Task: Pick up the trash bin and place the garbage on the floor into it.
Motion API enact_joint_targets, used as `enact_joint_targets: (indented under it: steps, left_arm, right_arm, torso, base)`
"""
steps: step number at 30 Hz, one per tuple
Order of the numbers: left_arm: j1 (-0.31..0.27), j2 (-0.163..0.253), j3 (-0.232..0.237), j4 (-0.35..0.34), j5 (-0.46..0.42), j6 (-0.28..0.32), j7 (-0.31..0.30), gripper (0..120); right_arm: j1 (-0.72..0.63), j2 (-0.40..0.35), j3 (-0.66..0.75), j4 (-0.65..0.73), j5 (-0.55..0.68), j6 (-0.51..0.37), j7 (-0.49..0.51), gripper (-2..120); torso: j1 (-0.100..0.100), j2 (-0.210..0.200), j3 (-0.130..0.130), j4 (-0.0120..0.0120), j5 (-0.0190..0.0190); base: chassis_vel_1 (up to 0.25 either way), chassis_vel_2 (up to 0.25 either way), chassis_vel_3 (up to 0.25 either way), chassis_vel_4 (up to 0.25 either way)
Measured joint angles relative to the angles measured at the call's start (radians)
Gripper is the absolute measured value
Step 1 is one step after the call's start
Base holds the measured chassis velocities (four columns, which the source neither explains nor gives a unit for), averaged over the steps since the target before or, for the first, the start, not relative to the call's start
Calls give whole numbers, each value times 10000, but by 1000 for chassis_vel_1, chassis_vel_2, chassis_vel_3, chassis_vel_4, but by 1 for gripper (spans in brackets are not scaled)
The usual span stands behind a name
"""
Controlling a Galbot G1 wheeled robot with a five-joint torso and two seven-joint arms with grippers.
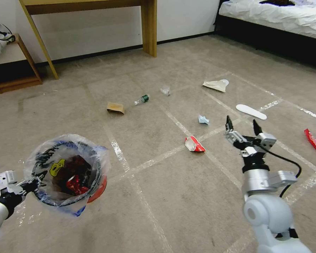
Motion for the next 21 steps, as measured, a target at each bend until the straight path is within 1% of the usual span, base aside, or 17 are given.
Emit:
enact_joint_targets:
  steps: [1,4,7,21]
  left_arm:
    - [0,0,0,0,0,0,0,1]
    - [-2,-7,-81,-19,-20,0,-4,1]
    - [40,17,-135,-32,-51,0,-7,1]
    - [101,-70,-209,39,-153,1,-10,1]
  right_arm:
    - [0,0,0,0,0,0,0,100]
    - [-221,-469,169,82,166,-226,89,100]
    - [-409,-613,181,144,176,-310,161,100]
    - [-877,-674,112,300,-42,-318,233,100]
  torso:
    - [0,0,0,0,0]
    - [0,0,0,0,1]
    - [0,0,0,0,1]
    - [0,-1,0,0,-1]
  base:
    - [0,0,0,0]
    - [0,0,0,0]
    - [0,0,0,0]
    - [0,0,0,0]
